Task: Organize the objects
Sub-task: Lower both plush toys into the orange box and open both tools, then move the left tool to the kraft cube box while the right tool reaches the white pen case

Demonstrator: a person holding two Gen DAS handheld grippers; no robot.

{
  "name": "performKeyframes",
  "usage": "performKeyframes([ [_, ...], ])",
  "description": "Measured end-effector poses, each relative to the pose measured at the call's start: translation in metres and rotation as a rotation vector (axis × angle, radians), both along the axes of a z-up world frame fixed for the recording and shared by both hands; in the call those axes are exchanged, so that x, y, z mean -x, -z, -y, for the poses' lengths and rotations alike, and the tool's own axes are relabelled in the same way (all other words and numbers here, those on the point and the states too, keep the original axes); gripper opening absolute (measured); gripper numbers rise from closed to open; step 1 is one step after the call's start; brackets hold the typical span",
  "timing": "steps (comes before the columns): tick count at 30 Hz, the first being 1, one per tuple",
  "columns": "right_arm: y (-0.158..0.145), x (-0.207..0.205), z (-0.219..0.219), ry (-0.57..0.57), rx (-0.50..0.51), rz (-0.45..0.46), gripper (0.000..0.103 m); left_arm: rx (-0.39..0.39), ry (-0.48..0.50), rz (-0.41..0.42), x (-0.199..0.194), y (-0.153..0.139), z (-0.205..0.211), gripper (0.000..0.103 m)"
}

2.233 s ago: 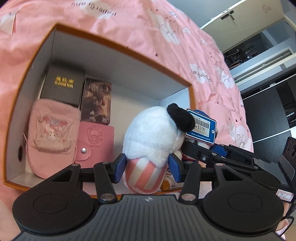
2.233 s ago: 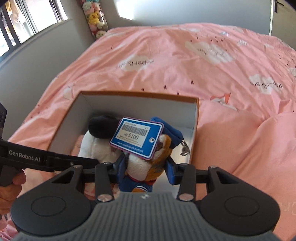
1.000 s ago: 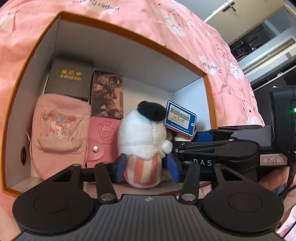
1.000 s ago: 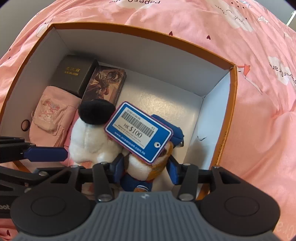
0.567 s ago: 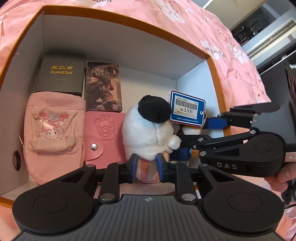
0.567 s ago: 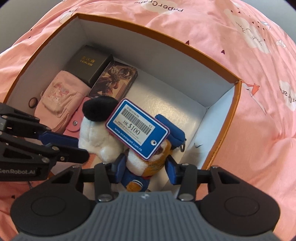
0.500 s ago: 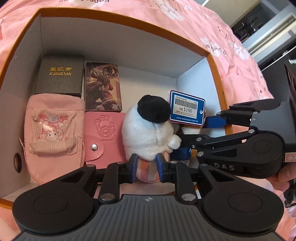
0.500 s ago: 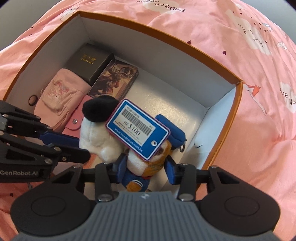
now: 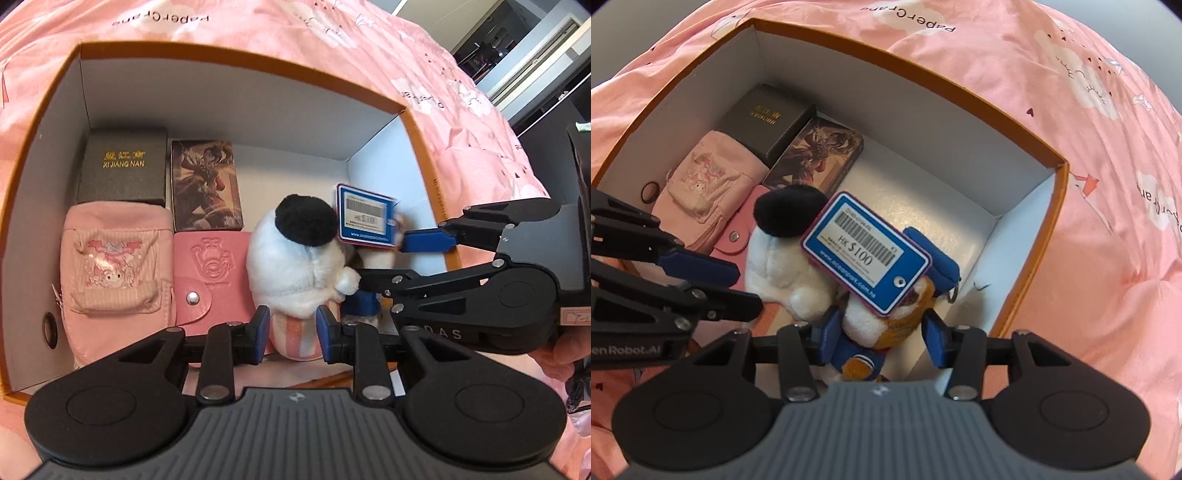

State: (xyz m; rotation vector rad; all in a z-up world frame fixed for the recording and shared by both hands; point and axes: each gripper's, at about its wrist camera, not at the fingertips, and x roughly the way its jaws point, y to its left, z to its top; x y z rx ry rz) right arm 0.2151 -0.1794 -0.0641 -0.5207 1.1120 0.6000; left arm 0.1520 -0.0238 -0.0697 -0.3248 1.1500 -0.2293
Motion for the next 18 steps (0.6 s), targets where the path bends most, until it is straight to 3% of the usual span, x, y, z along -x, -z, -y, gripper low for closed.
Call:
performKeyframes([
  [4,-0.011,0.003,0.008,0.02,-0.024,0.025,0.056,0.001,0.006,0.022,0.004,-0.009,0.001,0.032],
  [11,-0.032,0.011,0.021,0.037,-0.066,0.063,0.055,-0.014,0.02,0.081,0.012,-0.026,0.007,0.032],
  [18,-0.065,0.042,0.047,0.127,-0.203,0.1,0.051,-0.02,0.103,0.16,0.04,-0.055,0.018,0.032],
])
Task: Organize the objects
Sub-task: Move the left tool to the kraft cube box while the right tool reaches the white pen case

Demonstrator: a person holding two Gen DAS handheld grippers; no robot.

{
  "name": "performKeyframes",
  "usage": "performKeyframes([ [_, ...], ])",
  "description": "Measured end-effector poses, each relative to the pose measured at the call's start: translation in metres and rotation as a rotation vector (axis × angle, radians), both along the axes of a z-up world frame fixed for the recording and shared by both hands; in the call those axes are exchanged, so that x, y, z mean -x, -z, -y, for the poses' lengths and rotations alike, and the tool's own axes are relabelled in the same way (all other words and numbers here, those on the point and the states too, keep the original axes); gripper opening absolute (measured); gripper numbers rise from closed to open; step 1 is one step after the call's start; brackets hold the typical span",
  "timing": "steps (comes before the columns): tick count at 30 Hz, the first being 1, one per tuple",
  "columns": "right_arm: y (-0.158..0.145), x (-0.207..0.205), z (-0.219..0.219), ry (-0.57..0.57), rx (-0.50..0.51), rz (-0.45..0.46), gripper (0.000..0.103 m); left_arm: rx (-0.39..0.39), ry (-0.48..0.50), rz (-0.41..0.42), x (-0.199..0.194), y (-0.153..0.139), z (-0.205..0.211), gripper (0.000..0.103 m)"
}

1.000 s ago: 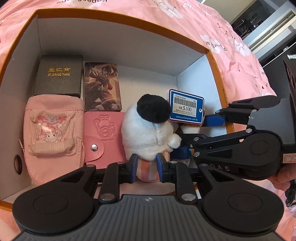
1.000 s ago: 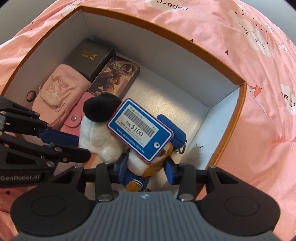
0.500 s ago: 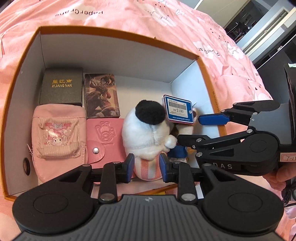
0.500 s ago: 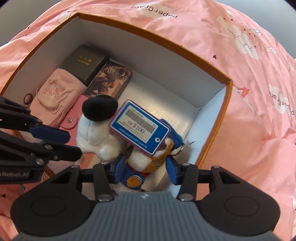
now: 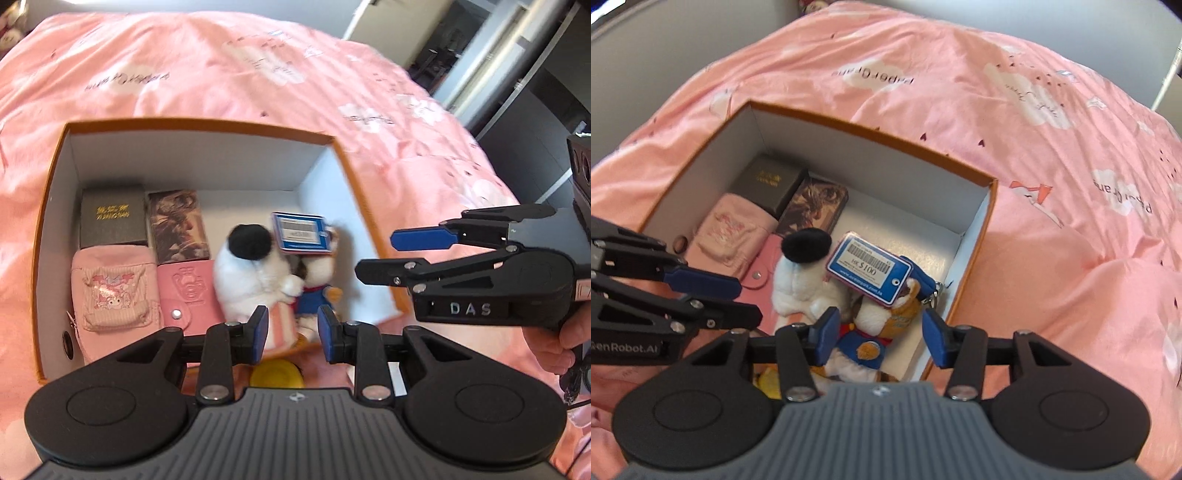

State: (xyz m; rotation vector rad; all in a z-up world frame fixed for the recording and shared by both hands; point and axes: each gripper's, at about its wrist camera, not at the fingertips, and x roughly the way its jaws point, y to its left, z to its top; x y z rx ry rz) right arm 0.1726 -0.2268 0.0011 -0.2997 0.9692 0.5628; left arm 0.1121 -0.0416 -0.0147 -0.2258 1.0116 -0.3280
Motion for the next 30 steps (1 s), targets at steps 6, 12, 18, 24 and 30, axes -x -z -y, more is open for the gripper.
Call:
performKeyframes([
  [6,-0.017,0.039,0.022,0.069,-0.118,0.004,0.051,-0.036,0.098,-0.016,0.027,-0.006,0.018,0.036],
  [12,-0.004,0.068,0.039,0.165,-0.128,-0.023,0.051,-0.066,0.145,-0.095,0.05,0.011,0.031,0.05],
  [18,0.025,0.088,0.054,0.249,-0.091,-0.099,0.052,-0.112,0.249,-0.168,0.066,0.038,0.047,0.066],
  [24,0.051,0.093,0.077,0.337,-0.067,-0.199,0.052,-0.102,0.257,-0.229,0.071,0.055,0.049,0.073],
  [30,0.072,0.09,0.096,0.409,-0.163,-0.361,0.052,-0.033,0.189,-0.292,0.067,0.067,0.038,0.074],
])
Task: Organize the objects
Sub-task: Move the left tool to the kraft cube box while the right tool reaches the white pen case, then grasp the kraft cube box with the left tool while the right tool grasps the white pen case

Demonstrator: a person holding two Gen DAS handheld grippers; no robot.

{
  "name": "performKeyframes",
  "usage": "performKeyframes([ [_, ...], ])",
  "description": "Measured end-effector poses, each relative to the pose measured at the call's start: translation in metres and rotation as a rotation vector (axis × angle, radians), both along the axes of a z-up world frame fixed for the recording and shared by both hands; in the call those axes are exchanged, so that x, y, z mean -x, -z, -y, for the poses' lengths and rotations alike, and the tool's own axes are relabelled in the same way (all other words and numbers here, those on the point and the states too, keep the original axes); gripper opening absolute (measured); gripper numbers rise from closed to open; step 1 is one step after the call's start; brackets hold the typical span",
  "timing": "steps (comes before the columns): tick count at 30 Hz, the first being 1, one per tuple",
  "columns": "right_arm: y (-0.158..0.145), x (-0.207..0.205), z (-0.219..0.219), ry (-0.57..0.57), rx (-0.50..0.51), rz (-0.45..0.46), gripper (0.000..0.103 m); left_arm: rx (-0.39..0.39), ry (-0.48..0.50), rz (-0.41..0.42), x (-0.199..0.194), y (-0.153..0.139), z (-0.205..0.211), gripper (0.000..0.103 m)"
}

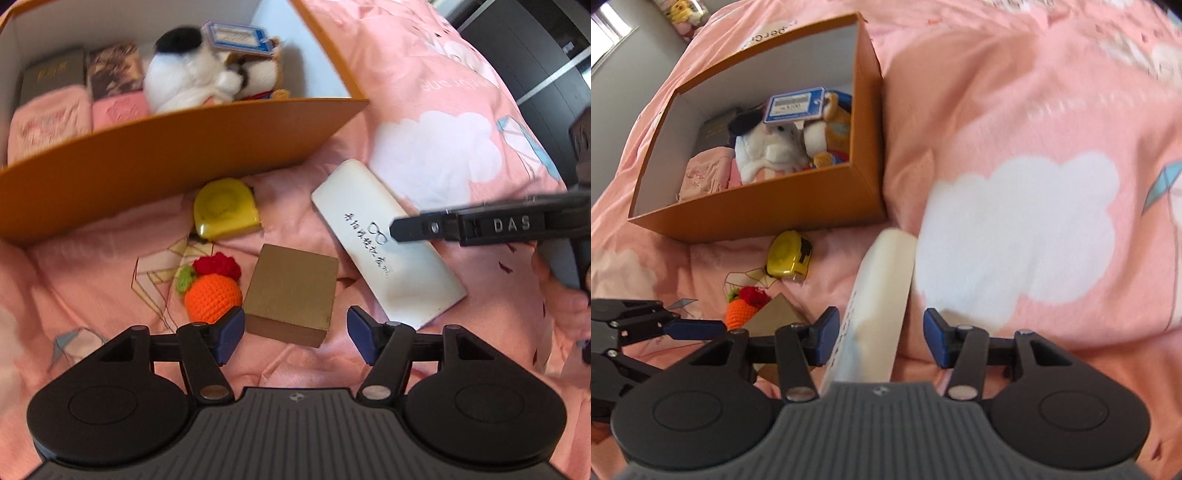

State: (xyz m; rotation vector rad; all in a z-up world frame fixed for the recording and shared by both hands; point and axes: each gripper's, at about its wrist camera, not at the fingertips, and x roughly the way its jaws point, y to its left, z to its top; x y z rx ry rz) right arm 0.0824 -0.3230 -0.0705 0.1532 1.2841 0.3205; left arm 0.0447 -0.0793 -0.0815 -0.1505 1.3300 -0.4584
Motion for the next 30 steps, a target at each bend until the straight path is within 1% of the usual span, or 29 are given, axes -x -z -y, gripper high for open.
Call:
performKeyframes([
  [4,0.016,-0.005,0.004,0.031,-0.049,-0.082,0.052,0.042,-0.057,-0.052,-0.005,0.009,-0.01,0.074],
  [8,0.025,-0.009,0.006,0.056,-0.085,-0.122,0.052,0.07,-0.109,-0.107,-0.008,0.021,-0.018,0.075],
  [11,0.029,-0.011,0.004,0.057,-0.09,-0.129,0.05,0.105,-0.13,-0.143,-0.011,0.029,-0.021,0.077],
  [16,0.033,-0.013,0.003,0.055,-0.099,-0.139,0.048,0.146,-0.161,-0.181,-0.012,0.039,-0.022,0.08],
  [19,0.036,-0.015,0.002,0.053,-0.107,-0.147,0.045,0.16,-0.185,-0.206,-0.015,0.048,-0.02,0.086],
  [22,0.036,-0.017,0.002,0.05,-0.12,-0.153,0.041,0.184,-0.21,-0.23,-0.018,0.055,-0.019,0.086],
  [24,0.036,-0.017,0.003,0.048,-0.127,-0.156,0.038,0.181,-0.222,-0.236,-0.019,0.058,-0.018,0.086],
  [30,0.036,-0.018,0.002,0.043,-0.135,-0.158,0.036,0.192,-0.253,-0.262,-0.021,0.067,-0.016,0.084],
])
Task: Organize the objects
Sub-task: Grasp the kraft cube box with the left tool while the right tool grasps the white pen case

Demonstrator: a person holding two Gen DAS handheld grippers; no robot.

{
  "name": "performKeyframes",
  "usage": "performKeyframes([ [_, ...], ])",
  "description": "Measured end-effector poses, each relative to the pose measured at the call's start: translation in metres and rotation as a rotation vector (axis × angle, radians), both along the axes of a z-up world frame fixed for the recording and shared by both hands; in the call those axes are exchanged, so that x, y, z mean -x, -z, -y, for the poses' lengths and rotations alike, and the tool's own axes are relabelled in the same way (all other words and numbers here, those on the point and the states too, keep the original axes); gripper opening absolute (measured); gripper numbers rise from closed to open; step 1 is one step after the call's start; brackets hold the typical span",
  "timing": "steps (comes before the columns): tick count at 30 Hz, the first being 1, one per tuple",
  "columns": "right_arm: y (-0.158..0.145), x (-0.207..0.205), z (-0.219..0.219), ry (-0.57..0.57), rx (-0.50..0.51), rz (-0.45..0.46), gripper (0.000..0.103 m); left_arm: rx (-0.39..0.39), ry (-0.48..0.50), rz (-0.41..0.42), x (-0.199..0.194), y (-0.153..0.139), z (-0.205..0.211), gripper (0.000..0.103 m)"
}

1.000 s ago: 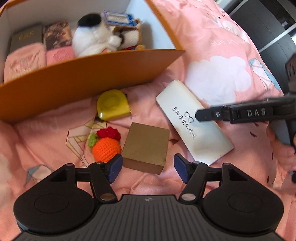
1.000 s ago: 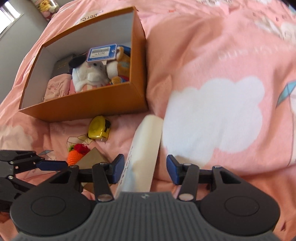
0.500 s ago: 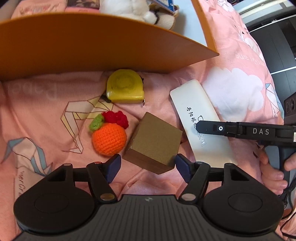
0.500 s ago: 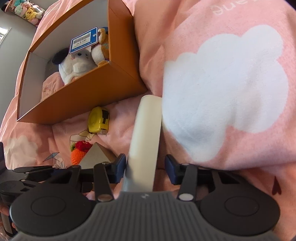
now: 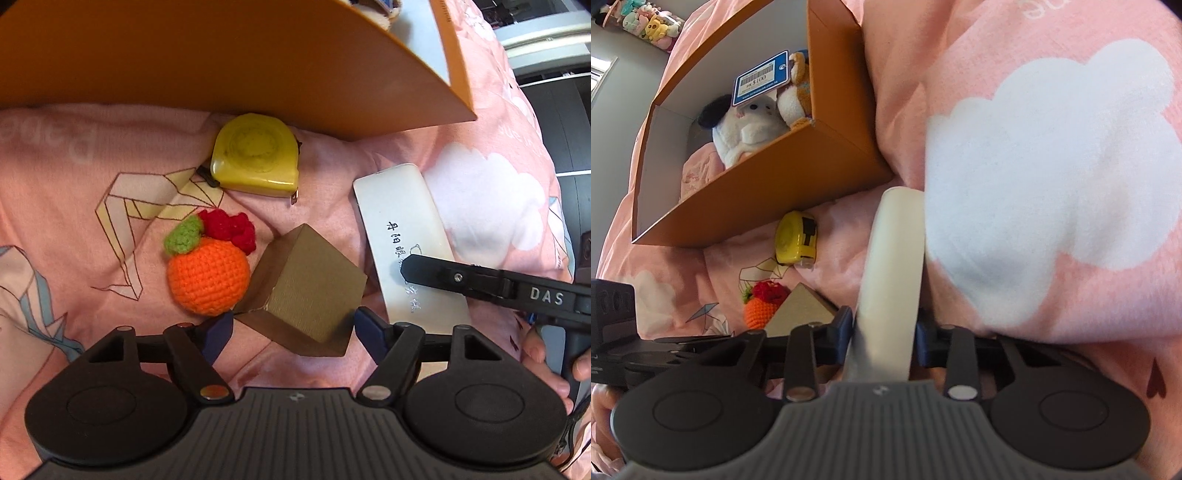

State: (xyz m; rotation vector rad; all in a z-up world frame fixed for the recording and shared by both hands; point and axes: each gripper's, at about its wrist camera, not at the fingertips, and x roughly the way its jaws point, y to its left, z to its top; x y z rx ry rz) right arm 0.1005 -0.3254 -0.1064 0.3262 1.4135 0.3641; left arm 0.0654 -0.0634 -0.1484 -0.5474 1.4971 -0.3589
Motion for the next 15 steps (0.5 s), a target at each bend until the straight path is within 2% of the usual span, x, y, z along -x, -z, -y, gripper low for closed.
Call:
performKeyframes([
  [3,0.0,-0.001,-0.001,-0.006,0.002,0.002,0.036,0.004,-0.023,-0.006,0.0,0.002,0.0,0.083],
  [8,-0.001,-0.001,-0.003,-0.018,0.009,0.009,0.036,0.019,-0.078,0.007,0.001,-0.004,-0.009,0.062],
  [10,-0.001,-0.001,-0.004,-0.022,0.01,0.012,0.035,0.02,-0.085,0.025,0.002,-0.009,-0.011,0.057],
  [15,-0.004,0.001,-0.005,-0.033,0.004,0.026,0.033,-0.003,-0.074,0.078,0.003,-0.022,-0.004,0.053],
])
